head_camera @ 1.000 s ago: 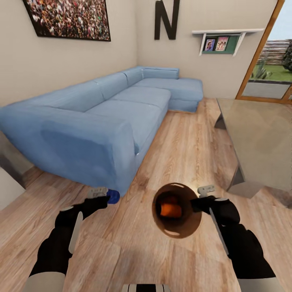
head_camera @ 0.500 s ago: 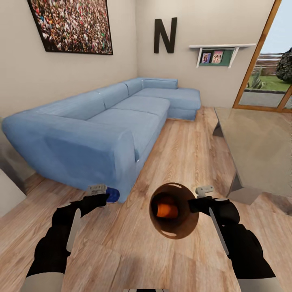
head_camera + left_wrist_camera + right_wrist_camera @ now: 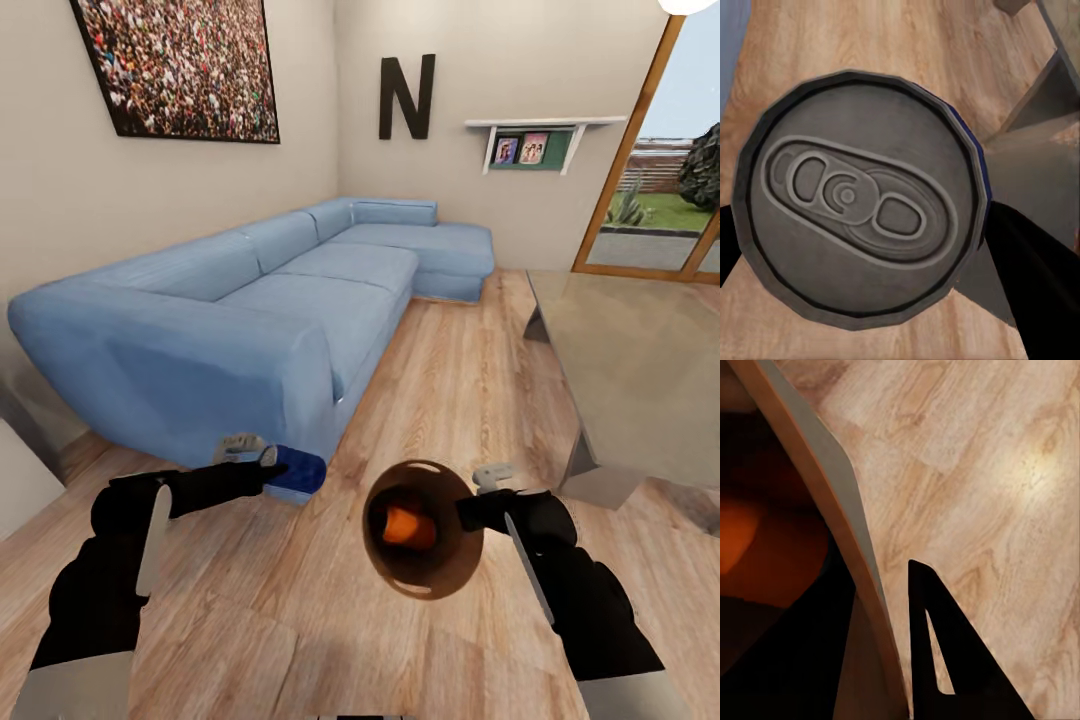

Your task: Put the three can of soda from the living room inside the tash can in the kitchen.

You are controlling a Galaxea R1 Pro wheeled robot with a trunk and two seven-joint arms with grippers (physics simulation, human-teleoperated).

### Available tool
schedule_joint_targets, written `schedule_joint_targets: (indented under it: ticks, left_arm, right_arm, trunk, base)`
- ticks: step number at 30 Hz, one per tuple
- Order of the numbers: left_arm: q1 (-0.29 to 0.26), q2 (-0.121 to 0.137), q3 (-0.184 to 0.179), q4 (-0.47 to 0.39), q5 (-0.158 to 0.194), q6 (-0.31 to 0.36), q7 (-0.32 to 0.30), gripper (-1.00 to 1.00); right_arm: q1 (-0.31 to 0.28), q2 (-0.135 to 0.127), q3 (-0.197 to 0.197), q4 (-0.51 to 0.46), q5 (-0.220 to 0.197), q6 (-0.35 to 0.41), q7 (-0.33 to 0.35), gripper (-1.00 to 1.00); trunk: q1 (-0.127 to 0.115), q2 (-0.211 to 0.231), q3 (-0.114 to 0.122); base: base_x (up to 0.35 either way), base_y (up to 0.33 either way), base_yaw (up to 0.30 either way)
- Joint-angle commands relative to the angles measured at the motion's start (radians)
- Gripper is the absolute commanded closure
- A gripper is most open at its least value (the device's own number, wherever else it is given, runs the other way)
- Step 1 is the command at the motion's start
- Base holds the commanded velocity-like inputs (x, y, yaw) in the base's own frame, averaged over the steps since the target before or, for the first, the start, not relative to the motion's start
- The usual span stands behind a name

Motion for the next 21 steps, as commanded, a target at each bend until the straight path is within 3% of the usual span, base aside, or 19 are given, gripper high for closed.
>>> schedule_joint_targets:
  ticks: [1, 3, 9, 11, 15, 18, 19, 21]
  left_arm:
    - [-0.01, 0.013, 0.0, -0.002, -0.005, 0.0, -0.055, 1.0]
    - [-0.027, 0.041, 0.0, -0.005, -0.006, 0.0, -0.129, 1.0]
    - [-0.068, 0.073, 0.0, -0.008, 0.005, 0.0, -0.212, 1.0]
    - [-0.089, 0.084, 0.0, -0.009, 0.011, 0.0, -0.302, 1.0]
    - [-0.115, 0.09, 0.0, -0.002, 0.012, 0.0, -0.439, 1.0]
    - [-0.123, 0.09, -0.004, 0.001, 0.012, 0.0, -0.487, 1.0]
    - [-0.125, 0.089, -0.009, 0.002, 0.012, 0.0, -0.496, 1.0]
    - [-0.133, 0.082, -0.084, 0.006, 0.014, 0.0, -0.538, 1.0]
  right_arm:
    - [-0.015, 0.0, 0.007, 0.028, -0.011, 0.001, 0.005, 1.0]
    - [-0.054, 0.001, 0.014, 0.099, -0.01, 0.001, 0.007, 1.0]
    - [-0.099, 0.0, 0.018, 0.197, -0.01, 0.001, 0.009, 1.0]
    - [-0.113, 0.002, 0.02, 0.217, -0.01, 0.001, 0.01, 1.0]
    - [-0.124, 0.008, 0.027, 0.228, -0.01, 0.001, 0.01, 1.0]
    - [-0.139, 0.01, 0.036, 0.23, -0.01, 0.001, 0.011, 1.0]
    - [-0.142, 0.011, 0.038, 0.23, -0.01, 0.001, 0.011, 1.0]
    - [-0.156, 0.018, 0.051, 0.231, -0.011, 0.001, 0.011, 1.0]
  trunk:
    - [0.0, 0.0, 0.0]
    - [0.0, 0.0, 0.0]
    - [0.0, 0.0, 0.0]
    - [0.0, 0.0, 0.0]
    - [0.0, 0.0, 0.0]
    - [0.0, 0.0, 0.0]
    - [0.0, 0.0, 0.0]
    - [0.0, 0.0, 0.0]
  base:
    - [0.0, 0.0, 0.0]
    - [0.0, 0.0, 0.0]
    - [0.0, 0.0, 0.0]
    - [0.0, 0.0, 0.0]
    - [0.0, 0.0, 0.0]
    - [0.0, 0.0, 0.0]
    - [0.0, 0.0, 0.0]
    - [0.0, 0.0, 0.0]
